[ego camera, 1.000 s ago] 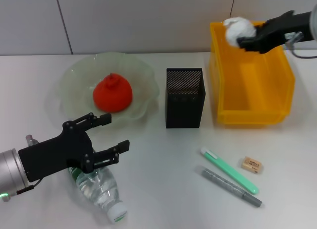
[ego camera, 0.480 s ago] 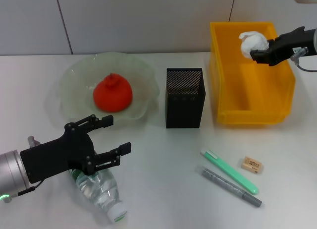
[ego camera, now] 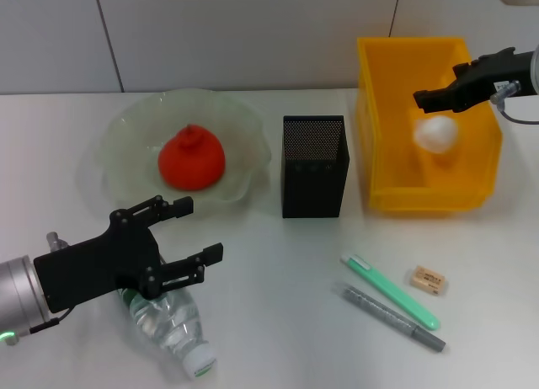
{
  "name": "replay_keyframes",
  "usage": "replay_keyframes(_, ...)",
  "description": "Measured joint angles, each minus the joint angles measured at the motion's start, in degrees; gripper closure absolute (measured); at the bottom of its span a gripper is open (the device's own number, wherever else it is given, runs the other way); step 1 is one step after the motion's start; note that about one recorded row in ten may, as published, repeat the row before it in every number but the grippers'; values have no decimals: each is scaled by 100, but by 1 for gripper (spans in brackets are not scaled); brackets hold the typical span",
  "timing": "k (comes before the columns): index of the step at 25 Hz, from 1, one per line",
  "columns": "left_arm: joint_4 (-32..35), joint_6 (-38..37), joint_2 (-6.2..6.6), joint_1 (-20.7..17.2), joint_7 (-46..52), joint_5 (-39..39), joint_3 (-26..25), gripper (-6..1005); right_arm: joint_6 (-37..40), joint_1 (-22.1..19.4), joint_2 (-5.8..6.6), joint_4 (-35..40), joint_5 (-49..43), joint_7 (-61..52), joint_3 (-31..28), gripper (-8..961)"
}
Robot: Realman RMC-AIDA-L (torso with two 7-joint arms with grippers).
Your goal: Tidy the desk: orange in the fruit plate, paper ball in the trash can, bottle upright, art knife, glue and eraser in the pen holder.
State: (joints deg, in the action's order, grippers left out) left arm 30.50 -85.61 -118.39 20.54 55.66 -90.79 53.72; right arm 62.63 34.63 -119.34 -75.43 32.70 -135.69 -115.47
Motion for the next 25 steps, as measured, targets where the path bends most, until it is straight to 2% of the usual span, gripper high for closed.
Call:
replay_keyframes(3,0,-21,1,-17,-13,0,0,188,13,-72,11,-78,253,12,-4,216)
replay_keyframes(6,0,-64,1,-25,-24,0,-2,188,14,-271,21,-292,767,191,-6,216)
replay_keyframes(7,0,-89,1,-36,-39,0,-2,188,43,-494,23,-473,1393,511,-6,216)
replay_keyframes(9,1,-103,1,-41,-42,0,-2,188,101,-613,25,-546,1741,722,-15,215)
replay_keyframes(15,94,-347,41,-80,-44,-22,66,188,859,-1406,14,-709,3751,2272,-57,215)
replay_keyframes(17,214,-431,59,-93,-13,-198,84,188,1347,-1761,3,-549,4454,2972,-36,215)
replay_keyframes(20,308,-444,59,-94,-1,-353,86,188,1683,-1985,1,-265,4835,3546,-7,215)
replay_keyframes(25,637,-491,46,-94,96,-709,85,188,2449,-2209,12,676,5014,4609,-5,215)
